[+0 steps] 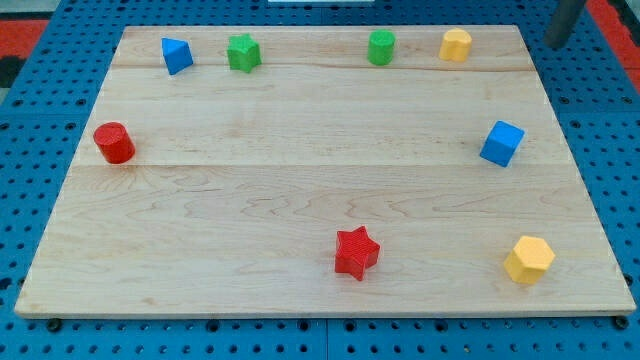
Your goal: Move the blue cube to the left of the red star
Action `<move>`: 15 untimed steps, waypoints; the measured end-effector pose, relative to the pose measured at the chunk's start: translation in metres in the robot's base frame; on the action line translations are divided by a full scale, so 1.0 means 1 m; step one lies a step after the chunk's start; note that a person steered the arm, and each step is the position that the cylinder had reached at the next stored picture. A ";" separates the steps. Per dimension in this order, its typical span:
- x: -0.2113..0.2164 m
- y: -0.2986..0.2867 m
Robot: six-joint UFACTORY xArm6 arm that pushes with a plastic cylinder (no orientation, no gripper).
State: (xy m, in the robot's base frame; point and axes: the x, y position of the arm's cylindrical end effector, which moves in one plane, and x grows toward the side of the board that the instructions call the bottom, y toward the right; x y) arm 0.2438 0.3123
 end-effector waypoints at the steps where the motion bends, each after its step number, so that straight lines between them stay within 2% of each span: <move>1: 0.021 -0.041; 3: 0.156 -0.034; 4: 0.180 -0.040; 5: 0.169 -0.102; 7: 0.180 -0.209; 8: 0.181 -0.237; 10: 0.182 -0.243; 12: 0.203 -0.316; 13: 0.180 -0.313; 14: 0.180 -0.368; 15: 0.197 -0.383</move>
State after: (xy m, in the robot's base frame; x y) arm 0.4413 -0.0703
